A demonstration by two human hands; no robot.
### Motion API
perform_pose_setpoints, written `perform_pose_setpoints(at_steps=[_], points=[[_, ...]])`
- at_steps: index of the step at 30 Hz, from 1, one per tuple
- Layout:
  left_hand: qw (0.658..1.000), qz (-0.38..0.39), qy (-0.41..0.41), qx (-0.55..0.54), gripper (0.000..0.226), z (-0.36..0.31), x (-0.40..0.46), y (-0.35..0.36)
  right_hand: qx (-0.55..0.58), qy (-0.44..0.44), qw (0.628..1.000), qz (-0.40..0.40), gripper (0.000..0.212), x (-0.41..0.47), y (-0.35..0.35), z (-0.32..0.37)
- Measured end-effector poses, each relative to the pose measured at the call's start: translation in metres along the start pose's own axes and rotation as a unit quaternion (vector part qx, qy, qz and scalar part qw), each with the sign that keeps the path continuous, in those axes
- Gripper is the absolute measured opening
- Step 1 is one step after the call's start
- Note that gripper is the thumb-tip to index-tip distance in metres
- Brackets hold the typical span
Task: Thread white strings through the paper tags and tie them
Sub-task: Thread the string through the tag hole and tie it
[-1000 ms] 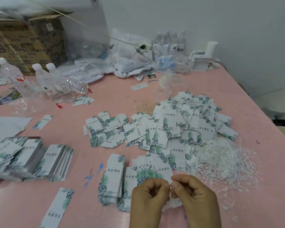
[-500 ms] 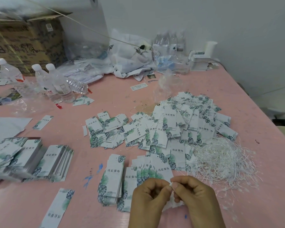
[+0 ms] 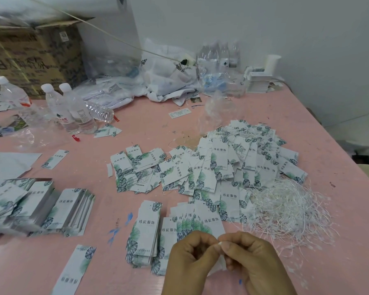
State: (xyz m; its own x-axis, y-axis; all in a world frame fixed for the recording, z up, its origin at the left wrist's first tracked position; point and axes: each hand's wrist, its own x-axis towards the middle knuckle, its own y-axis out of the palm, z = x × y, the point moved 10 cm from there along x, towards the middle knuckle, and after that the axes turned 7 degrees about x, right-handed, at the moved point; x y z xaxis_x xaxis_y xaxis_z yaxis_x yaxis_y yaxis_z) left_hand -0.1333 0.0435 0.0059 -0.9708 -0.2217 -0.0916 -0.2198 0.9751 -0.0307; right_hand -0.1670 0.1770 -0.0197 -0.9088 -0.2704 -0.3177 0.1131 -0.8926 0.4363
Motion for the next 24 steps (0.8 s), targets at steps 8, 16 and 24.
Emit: perform_pose_setpoints(at_steps=[8, 16, 24], points=[[0.990, 0.088, 0.104, -0.041, 0.007, -0.037, -0.004, 0.011, -0.248, -0.075, 0.960, 0.103, 0.058, 0.002, 0.008, 0.022], [0.955, 0.089, 0.000, -0.283, 0.040, -0.027, 0.005, 0.012, -0.231, 0.035, 0.945, 0.231, 0.017, -0.005, 0.037, -0.016], [0.908, -0.116, -0.120, -0.385, 0.006, 0.023, 0.022, -0.024, -0.009, 0.128, 0.985, 0.113, 0.038, -0.005, 0.005, -0.044]])
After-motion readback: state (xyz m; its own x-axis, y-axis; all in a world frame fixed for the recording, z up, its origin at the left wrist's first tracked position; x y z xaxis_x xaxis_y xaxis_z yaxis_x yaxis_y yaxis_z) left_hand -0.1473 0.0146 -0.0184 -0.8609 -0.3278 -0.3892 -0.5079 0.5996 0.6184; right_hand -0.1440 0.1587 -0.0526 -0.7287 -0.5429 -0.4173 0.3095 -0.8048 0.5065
